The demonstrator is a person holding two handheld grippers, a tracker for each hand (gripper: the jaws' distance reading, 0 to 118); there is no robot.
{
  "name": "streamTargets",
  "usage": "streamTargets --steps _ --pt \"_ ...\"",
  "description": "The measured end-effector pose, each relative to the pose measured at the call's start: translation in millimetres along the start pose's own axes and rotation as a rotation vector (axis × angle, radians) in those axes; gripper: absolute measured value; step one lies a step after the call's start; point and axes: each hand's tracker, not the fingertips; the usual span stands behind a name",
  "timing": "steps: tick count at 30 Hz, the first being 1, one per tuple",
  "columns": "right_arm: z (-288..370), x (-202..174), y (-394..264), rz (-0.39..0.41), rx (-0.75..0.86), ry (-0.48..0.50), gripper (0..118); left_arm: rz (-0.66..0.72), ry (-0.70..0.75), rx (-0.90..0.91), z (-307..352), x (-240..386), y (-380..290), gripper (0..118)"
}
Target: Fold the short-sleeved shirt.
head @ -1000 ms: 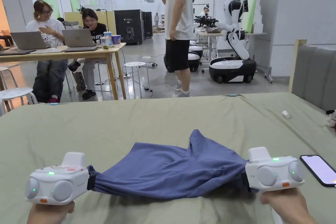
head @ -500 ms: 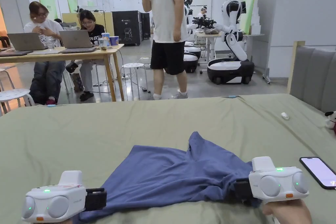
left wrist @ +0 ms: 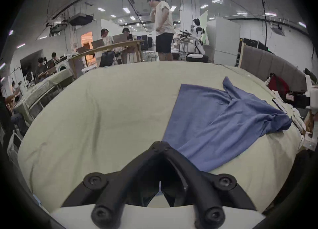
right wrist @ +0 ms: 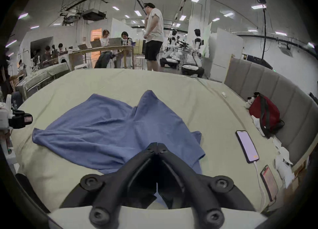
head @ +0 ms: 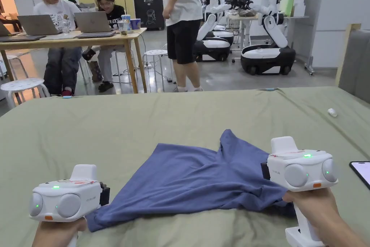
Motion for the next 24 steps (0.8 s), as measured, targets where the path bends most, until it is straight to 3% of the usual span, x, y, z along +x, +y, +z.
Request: streamTargets --steps 1,2,4,5,6,14,16,19,24 --pt "-1 -2 1 -0.001 -0.001 0.006 0 0.001 0.004 -0.007 -1 -2 -2 4" --pt "-3 -4 1 -0.001 -0.003 0.01 0 0.004 -0.004 -0.017 -2 -6 -5 22" --pt "-6 -8 1 0.007 -0.007 0.018 0 0.02 -0.026 -0.058 -4 -13 -9 87" --pt "-3 -12 2 0.01 -0.008 0.022 0 0.022 -0.029 -0.076 -6 -15 -11 105" --pt "-3 -13 2 0.01 -0.008 0.024 0 0.017 -0.028 -0.084 -7 -15 -13 108" --pt "-6 -25 2 0.022 -0.013 0.053 0 0.014 0.009 -0.145 -17 -14 -26 95" --pt "-6 -26 1 0.025 -0.017 0.057 0 0.029 0.01 -0.162 -22 -17 -31 72" --pt "-8 -25 0 0.026 -0.027 0.057 0 0.026 -0.041 -0.214 -25 -14 -38 4" --pt "-13 -21 -3 0.019 -0.037 0.06 0 -0.03 -0.04 -0.189 -18 -5 -33 2"
